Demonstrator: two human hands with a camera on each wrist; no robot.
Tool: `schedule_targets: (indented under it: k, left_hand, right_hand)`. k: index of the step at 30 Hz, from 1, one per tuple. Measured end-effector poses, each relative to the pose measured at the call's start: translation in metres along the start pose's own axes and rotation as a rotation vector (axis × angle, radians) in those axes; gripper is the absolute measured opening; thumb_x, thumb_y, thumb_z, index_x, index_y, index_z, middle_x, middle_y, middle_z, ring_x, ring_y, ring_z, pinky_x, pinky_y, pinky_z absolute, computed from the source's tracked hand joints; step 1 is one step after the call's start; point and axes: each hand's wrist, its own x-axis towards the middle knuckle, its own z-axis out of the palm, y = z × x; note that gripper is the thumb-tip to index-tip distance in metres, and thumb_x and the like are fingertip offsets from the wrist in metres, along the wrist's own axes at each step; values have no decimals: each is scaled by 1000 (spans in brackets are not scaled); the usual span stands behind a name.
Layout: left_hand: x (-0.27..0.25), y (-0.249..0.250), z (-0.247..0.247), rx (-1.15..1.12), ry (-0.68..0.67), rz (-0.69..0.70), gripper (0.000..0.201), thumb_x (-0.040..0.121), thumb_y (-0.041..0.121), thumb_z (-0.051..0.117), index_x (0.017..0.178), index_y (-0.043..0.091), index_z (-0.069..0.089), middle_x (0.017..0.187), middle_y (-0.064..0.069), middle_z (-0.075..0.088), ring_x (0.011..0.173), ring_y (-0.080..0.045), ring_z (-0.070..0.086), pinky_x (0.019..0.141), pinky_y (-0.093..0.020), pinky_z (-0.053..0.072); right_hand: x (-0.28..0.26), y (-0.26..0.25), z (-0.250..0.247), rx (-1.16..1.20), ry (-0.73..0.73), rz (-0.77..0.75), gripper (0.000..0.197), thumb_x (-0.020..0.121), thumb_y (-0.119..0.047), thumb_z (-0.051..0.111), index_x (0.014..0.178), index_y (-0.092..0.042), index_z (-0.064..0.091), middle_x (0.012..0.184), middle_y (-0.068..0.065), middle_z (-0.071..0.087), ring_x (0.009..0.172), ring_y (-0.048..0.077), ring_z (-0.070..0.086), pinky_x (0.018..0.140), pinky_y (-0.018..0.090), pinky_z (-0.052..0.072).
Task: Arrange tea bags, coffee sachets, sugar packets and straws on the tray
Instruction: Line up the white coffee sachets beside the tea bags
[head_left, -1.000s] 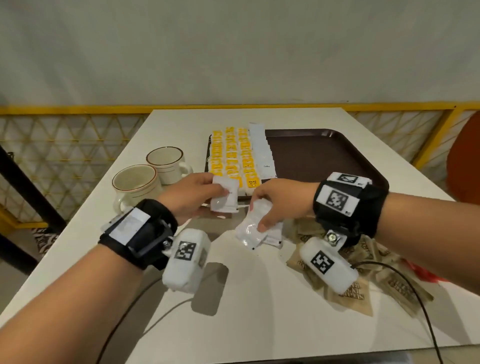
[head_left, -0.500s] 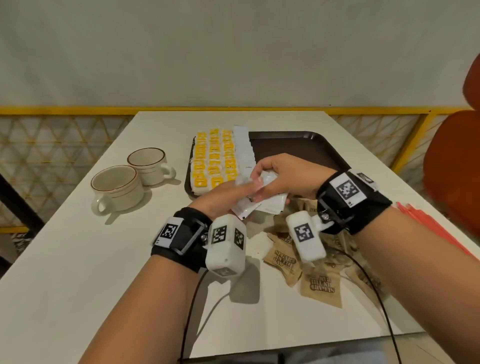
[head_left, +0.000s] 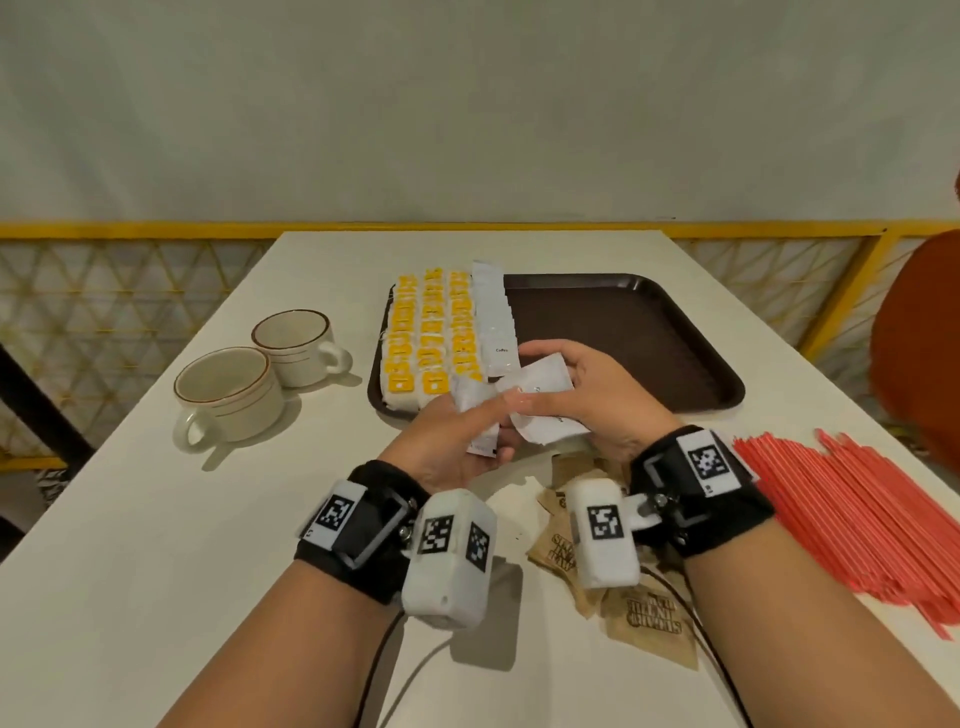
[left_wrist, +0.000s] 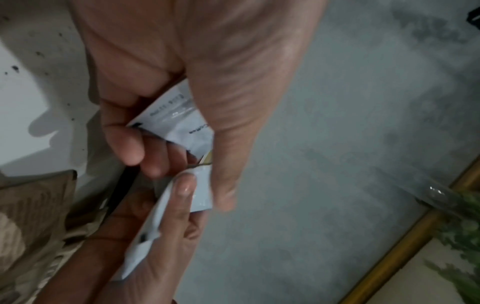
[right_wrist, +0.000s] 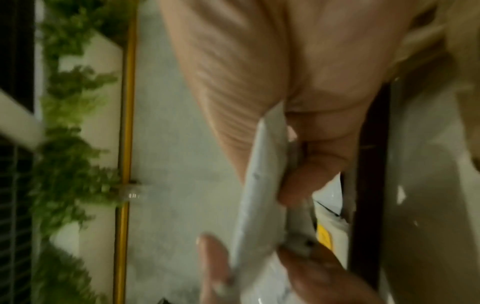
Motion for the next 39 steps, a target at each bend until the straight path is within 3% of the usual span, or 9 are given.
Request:
schedule_targets:
  k: [4, 10, 16, 23, 27, 29, 32, 34, 39]
  left_hand:
    - [1, -5, -3, 97, -31, 31, 24, 80, 2, 70, 101, 14, 67, 85, -10, 67, 79, -26, 54, 61, -24, 54]
    - [5, -3, -8, -11, 152, 130, 28, 84, -1, 66, 110, 7, 61, 86, -11, 68, 66, -18, 61, 55, -23, 54]
    - [6, 2, -10, -163, 199, 188, 21, 89, 1, 59, 108, 9, 62, 85, -8, 70, 64, -15, 64, 61, -24, 55]
    - [5, 3, -12, -197, 213, 194, 22, 88, 1, 60, 109, 8, 64, 87, -9, 70, 65, -16, 65, 65, -26, 55]
    - [1, 6, -8, -113, 66, 102, 18, 91, 3, 55, 108, 7, 62, 82, -10, 71, 63, -16, 66, 60, -23, 56]
    - [-2, 7, -4, -65, 35, 53, 15, 91, 15, 58, 105, 11, 62, 78, -8, 71, 63, -17, 66, 59, -24, 55]
    - [-2, 7, -6, -83, -24, -67, 55, 77, 53, 58, 116, 15, 63, 90, -10, 71, 74, -21, 67, 60, -27, 56]
    - [-3, 8, -5, -47, -78, -150, 68, 70, 62, 54, 117, 14, 63, 89, -12, 70, 72, -22, 67, 58, -27, 56]
    - [-4, 1, 1, 165, -83, -84, 47, 85, 35, 60, 122, 7, 57, 88, -11, 69, 67, -17, 67, 52, -24, 54]
  right_hand:
    - [0, 1, 11, 63, 51, 5, 43, 74, -2, 78, 112, -15, 64, 108, 13, 69, 94, 26, 69, 81, 40, 58]
    - [1, -9, -2, 251, 306, -2, 13, 94, -13, 57, 106, -11, 62, 103, 9, 70, 95, 23, 68, 81, 37, 58]
    - [-7, -8, -6, 329, 5, 52, 14, 93, -8, 56, 106, -9, 60, 97, 10, 68, 81, 15, 64, 63, 21, 54]
    - [-6, -6, -7, 371, 96, -37, 20, 89, -3, 60, 107, -8, 58, 94, 10, 67, 77, 16, 63, 59, 20, 52]
    - [-8, -5, -4, 301, 25, -26, 22, 86, -3, 63, 107, -10, 59, 92, 7, 68, 75, 15, 64, 58, 21, 51]
    - [-8, -5, -2, 254, 9, -21, 22, 86, -3, 64, 106, -10, 59, 93, 8, 68, 77, 17, 64, 59, 23, 52]
    - [-10, -5, -3, 202, -42, 5, 21, 83, -2, 65, 103, -7, 60, 95, 13, 67, 76, 20, 63, 58, 23, 51]
    - [-13, -4, -1, 143, -105, 22, 26, 79, -1, 70, 103, -5, 61, 90, 11, 68, 74, 20, 62, 56, 22, 50]
    - [-13, 1, 5, 5, -76, 28, 32, 73, 0, 77, 101, -6, 62, 81, 6, 62, 69, 14, 58, 57, 22, 49]
